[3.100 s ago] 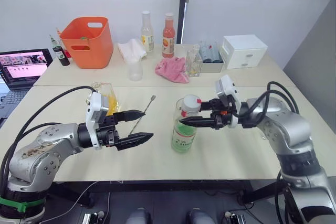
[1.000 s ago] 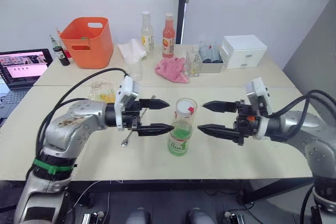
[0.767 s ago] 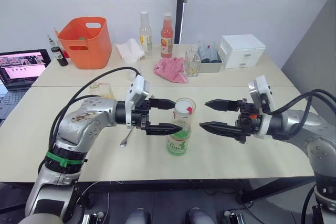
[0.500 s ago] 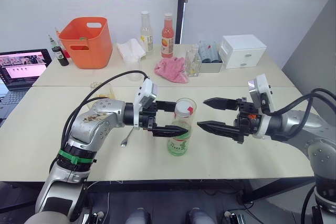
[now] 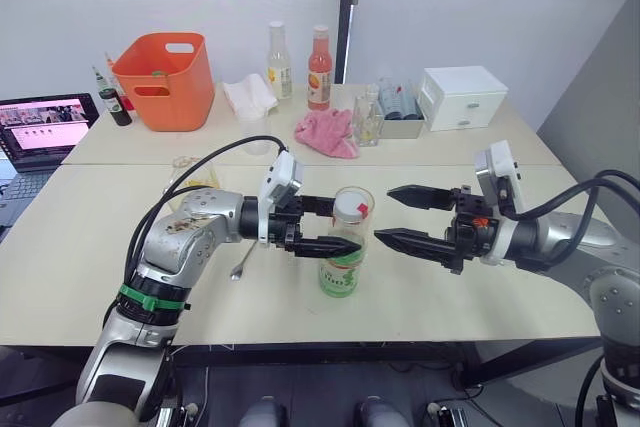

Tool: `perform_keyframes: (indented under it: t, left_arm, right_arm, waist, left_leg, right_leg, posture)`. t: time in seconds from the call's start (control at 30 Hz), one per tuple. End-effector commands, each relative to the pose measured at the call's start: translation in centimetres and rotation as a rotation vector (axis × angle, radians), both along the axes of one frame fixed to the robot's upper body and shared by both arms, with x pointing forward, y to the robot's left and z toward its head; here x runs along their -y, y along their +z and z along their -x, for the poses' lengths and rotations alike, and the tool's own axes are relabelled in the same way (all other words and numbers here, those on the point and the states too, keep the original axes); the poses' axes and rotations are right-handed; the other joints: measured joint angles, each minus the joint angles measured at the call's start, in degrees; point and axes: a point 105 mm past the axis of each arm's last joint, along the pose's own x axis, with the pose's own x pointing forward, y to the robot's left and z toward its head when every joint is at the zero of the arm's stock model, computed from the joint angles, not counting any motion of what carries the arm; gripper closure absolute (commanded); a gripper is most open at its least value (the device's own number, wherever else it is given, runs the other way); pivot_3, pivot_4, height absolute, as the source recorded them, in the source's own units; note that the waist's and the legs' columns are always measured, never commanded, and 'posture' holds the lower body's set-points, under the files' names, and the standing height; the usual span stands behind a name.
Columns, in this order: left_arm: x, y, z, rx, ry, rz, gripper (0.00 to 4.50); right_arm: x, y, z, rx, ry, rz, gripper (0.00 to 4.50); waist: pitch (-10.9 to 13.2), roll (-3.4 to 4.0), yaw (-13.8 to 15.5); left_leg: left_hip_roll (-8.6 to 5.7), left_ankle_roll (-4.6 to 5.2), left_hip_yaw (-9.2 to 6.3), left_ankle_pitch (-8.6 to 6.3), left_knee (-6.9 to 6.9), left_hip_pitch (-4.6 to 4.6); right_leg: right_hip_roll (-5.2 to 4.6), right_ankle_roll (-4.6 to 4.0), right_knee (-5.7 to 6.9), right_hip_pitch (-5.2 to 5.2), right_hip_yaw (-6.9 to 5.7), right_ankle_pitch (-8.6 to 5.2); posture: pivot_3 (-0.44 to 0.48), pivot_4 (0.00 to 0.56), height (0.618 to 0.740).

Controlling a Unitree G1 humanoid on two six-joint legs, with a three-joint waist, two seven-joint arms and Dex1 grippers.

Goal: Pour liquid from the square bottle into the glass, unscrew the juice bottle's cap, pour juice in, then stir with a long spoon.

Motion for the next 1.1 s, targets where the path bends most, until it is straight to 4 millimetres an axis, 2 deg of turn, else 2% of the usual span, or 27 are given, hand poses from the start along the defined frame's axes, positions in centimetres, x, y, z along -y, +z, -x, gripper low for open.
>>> perform_keyframes:
  t: [0.03, 0.1, 0.17, 0.3, 0.57, 0.8, 1.1]
  left_arm:
    - [0.1, 1.4, 0.0, 0.047, -0.006, 0.030, 2.14]
    - [0.1, 1.4, -0.1, 0.051, 0.001, 0.031, 2.84]
    - [0.2, 1.2, -0.2, 0.056, 0.002, 0.029, 3.02]
    - [0.2, 1.2, -0.2, 0.061, 0.001, 0.028, 3.02]
    - [0.4, 0.8, -0.3, 0.147, -0.005, 0.013, 3.03]
    - [0.5, 0.8, -0.4, 0.158, 0.001, 0.025, 3.03]
    - [0.5, 0.8, -0.4, 0.155, -0.001, 0.021, 3.03]
  right_arm:
    - [0.1, 0.7, 0.4, 0.036, -0.001, 0.000, 0.00]
    - [0.1, 0.8, 0.4, 0.039, -0.001, 0.000, 0.00]
    - [0.1, 1.0, 0.4, 0.042, -0.002, -0.001, 0.00]
    - [-0.1, 1.2, 0.4, 0.055, -0.002, 0.004, 0.00]
    - [-2.9, 2.4, 0.1, 0.147, 0.009, 0.029, 0.00]
    - [-4.3, 1.8, -0.3, 0.161, 0.000, 0.060, 0.00]
    - [-4.3, 1.5, -0.5, 0.159, -0.002, 0.061, 2.80]
  waist:
    - [0.00, 0.00, 0.00]
    - [0.00, 0.00, 0.00]
    - [0.00, 0.00, 0.00]
    - [0.00, 0.00, 0.00]
    - [0.00, 0.00, -0.02]
    - [0.00, 0.00, 0.10]
    - [0.00, 0.00, 0.06]
  left_leg:
    - [0.00, 0.00, 0.00, 0.00, 0.00, 0.00]
    - [0.00, 0.00, -0.01, 0.00, 0.00, 0.00]
    - [0.00, 0.00, -0.01, 0.00, 0.00, 0.00]
    - [0.00, 0.00, -0.01, 0.00, 0.00, 0.00]
    - [0.00, 0.00, -0.01, 0.00, 0.01, 0.02]
    - [-0.01, 0.00, -0.02, 0.00, 0.07, -0.04]
    - [-0.01, 0.01, -0.04, 0.01, 0.07, -0.03]
  right_leg:
    - [0.00, 0.00, 0.00, 0.00, 0.00, 0.00]
    - [0.00, 0.00, 0.00, 0.00, 0.00, 0.00]
    - [0.00, 0.00, 0.00, 0.00, 0.00, 0.00]
    - [0.00, 0.00, 0.00, 0.00, 0.00, 0.00]
    - [0.00, 0.00, 0.04, 0.00, 0.00, 0.00]
    - [-0.01, 0.00, 0.05, -0.01, 0.00, 0.00]
    - [-0.01, 0.00, 0.07, -0.02, -0.01, 0.00]
  posture:
    - [0.000, 0.150, 0.715]
    - [0.000, 0.150, 0.715]
    - [0.000, 0.150, 0.715]
    - [0.000, 0.150, 0.715]
    - [0.000, 0.150, 0.715]
    - [0.000, 0.150, 0.715]
    - [0.000, 0.150, 0.715]
